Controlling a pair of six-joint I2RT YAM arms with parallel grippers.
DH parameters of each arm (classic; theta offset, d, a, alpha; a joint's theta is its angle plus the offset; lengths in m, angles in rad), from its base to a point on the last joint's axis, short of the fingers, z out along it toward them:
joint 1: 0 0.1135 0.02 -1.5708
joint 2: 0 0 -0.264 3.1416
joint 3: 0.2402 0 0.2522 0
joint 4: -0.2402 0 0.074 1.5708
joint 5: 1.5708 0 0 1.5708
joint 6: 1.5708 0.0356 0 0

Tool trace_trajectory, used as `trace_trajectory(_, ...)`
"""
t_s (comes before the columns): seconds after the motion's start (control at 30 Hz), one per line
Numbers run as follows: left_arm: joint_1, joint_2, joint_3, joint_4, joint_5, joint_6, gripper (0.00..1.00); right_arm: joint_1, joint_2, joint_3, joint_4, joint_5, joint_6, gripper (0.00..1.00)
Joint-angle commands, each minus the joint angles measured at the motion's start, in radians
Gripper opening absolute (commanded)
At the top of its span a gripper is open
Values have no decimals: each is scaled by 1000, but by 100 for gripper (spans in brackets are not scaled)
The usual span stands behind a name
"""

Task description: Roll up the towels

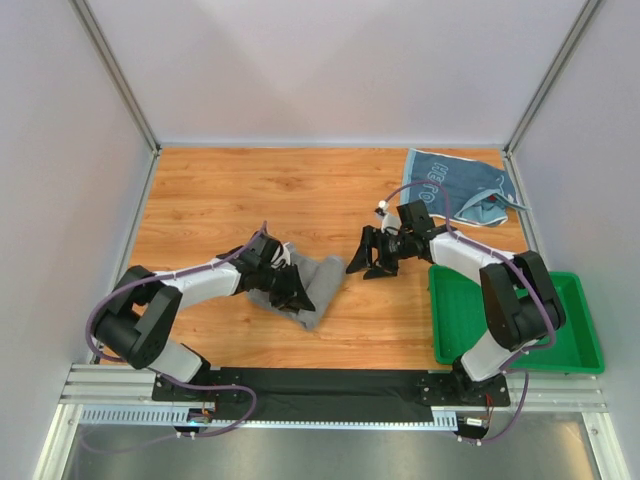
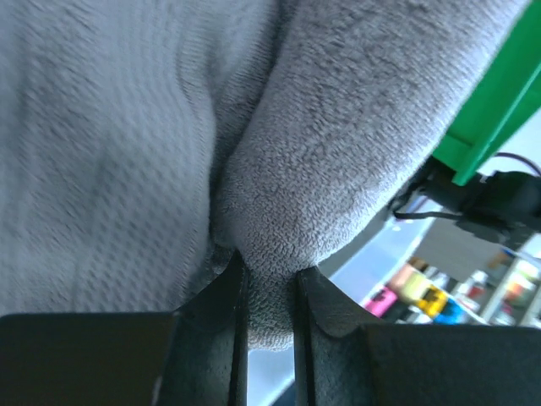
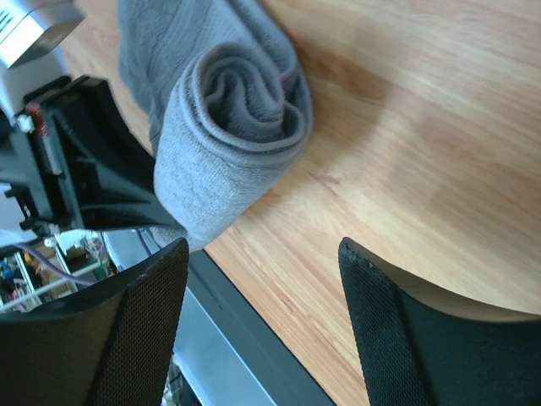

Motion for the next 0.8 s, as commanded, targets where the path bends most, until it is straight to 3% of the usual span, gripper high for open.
trace_trajectory(0.0, 30, 54, -28, 61, 114, -75, 8, 42, -3, -14, 165, -70, 28, 73)
trace_trajectory(0.5, 93, 117, -62, 111, 177, -95, 10, 135, 212, 6, 367, -44, 102, 75)
trace_trajectory(0.77, 102, 166, -83, 187, 204, -119, 11, 165, 249, 3, 464, -58, 136, 75)
